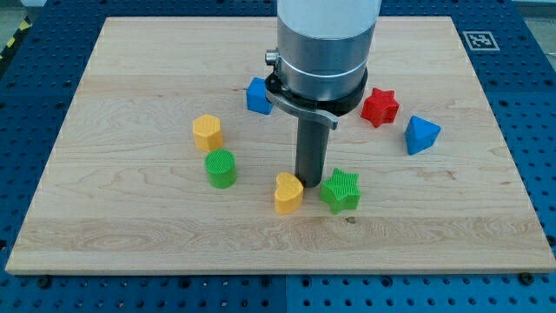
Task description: Slide the green star down and right a bit
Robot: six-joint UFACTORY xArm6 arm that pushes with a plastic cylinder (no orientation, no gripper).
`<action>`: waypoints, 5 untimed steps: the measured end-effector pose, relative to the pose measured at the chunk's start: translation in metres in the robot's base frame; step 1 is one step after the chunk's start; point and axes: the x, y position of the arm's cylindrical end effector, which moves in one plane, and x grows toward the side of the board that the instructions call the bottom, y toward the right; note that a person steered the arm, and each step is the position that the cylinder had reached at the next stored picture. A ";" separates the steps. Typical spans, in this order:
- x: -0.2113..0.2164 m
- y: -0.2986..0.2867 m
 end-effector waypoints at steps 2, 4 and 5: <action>0.007 0.023; 0.007 0.079; 0.001 0.113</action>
